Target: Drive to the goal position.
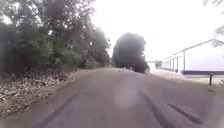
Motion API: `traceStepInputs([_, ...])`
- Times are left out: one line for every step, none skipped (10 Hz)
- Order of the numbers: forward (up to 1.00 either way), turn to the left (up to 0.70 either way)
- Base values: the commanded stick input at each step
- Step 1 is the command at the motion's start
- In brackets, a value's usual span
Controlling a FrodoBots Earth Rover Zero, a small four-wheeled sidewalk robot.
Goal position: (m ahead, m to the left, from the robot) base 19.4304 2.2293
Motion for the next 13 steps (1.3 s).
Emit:
traceStepInputs([0.85, 0.0])
traceStepInputs([0.85, 0.0])
traceStepInputs([0.85, 0.0])
traceStepInputs([0.85, 0.0])
traceStepInputs([0.85, 0.0])
traceStepInputs([0.85, 0.0])
traceStepInputs([0.85, 0.0])
traceStepInputs([0.85, 0.0])
traceStepInputs([0.85, 0.0])
traceStepInputs([0.85, 0.0])
traceStepInputs([0.85, 0.0])
traceStepInputs([0.85, 0.0])
traceStepInputs([0.85, 0.0])
